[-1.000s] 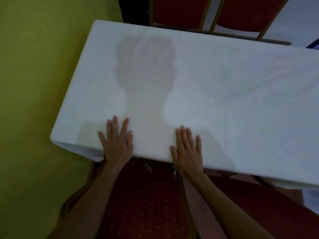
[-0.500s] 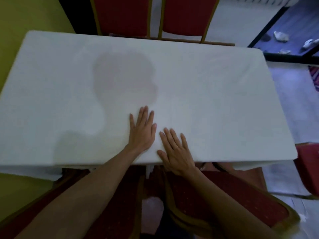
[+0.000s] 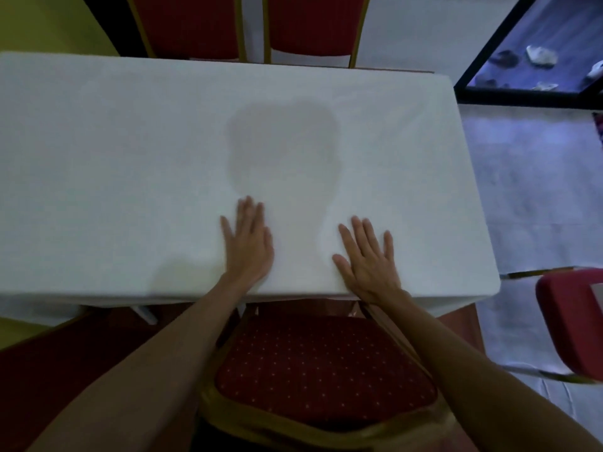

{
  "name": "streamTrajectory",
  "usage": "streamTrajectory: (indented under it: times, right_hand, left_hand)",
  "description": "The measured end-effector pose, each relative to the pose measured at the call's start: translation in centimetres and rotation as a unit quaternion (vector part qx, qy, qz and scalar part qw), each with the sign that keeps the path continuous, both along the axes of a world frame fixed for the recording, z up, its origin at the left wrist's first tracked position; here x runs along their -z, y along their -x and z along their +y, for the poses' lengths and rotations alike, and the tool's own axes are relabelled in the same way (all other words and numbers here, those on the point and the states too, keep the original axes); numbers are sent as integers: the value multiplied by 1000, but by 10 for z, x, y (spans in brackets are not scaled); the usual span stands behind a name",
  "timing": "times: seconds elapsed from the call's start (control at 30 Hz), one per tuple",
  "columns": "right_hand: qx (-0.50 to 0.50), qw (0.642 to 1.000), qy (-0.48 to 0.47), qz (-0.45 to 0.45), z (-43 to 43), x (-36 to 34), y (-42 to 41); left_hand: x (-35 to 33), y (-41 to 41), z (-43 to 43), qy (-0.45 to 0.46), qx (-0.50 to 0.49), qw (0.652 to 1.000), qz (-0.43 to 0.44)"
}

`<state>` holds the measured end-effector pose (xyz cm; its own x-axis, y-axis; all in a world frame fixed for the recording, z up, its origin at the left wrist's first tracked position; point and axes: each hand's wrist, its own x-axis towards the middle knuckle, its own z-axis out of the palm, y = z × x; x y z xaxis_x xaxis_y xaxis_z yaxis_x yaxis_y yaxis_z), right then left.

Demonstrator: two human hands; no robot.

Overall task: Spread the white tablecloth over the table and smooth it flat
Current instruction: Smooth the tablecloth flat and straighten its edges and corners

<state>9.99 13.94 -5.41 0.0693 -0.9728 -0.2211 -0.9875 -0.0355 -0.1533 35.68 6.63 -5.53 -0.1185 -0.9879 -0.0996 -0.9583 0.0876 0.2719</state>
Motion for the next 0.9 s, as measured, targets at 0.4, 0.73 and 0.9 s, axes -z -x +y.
streamTrajectory:
  times: [0.4, 0.73, 0.9]
  right_hand:
    - [140, 988, 58, -18, 22, 2, 97]
    - [41, 995, 34, -83, -84, -5, -28]
    - [-93, 994, 24, -58, -147, 4, -45]
  left_hand:
    - [10, 75, 27, 16, 14, 999, -30]
    - [10, 68, -22, 21, -28, 999, 26]
    - [16, 49, -88, 94, -52, 994, 8]
